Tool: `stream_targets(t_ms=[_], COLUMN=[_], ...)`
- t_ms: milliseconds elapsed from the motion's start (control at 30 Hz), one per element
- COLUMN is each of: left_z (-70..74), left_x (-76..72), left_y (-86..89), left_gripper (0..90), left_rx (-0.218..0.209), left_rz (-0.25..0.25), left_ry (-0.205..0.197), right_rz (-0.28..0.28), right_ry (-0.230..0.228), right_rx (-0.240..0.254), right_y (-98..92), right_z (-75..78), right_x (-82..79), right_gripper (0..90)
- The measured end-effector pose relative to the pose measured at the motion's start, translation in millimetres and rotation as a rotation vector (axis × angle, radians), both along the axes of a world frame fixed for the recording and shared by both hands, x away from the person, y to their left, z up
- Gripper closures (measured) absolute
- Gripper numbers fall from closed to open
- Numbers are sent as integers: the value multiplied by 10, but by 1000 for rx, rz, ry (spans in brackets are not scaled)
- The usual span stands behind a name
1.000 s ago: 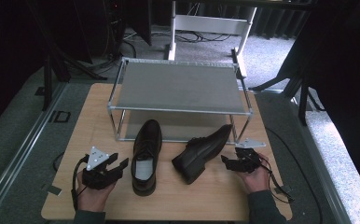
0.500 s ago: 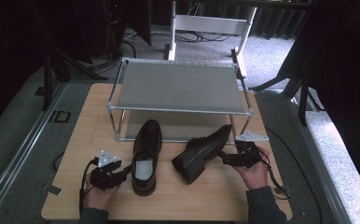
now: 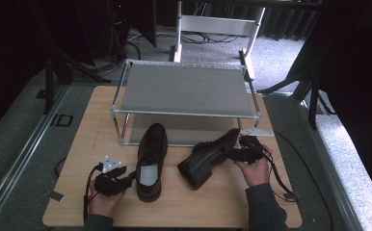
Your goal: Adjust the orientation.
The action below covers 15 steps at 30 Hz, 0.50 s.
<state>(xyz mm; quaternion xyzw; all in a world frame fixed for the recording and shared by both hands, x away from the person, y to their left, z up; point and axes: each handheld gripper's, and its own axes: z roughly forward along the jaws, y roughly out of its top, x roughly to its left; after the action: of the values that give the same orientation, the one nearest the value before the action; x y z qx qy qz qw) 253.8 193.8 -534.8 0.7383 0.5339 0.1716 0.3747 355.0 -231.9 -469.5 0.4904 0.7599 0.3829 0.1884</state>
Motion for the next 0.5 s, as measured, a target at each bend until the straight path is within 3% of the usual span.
stream_targets(t_ms=[67,233,400,500], left_z=[-2,-2,-5,-7], left_x=[-1,-2,-3,0], left_y=[0,3,4,2], left_gripper=[531,530,530,530], left_rx=[-1,-4,-7,-8], left_rz=[0,-1,-1,2], left_ry=[-1,1,0,1], right_rz=[-4,-7,-9,6], right_ry=[14,25,52,66], right_rx=[19,12,27,45], right_y=[12,-12,-176,-277], right_z=[-18,-22,-25,-37], right_x=[37,18,-79,-137], right_gripper=[160,171,175,225])
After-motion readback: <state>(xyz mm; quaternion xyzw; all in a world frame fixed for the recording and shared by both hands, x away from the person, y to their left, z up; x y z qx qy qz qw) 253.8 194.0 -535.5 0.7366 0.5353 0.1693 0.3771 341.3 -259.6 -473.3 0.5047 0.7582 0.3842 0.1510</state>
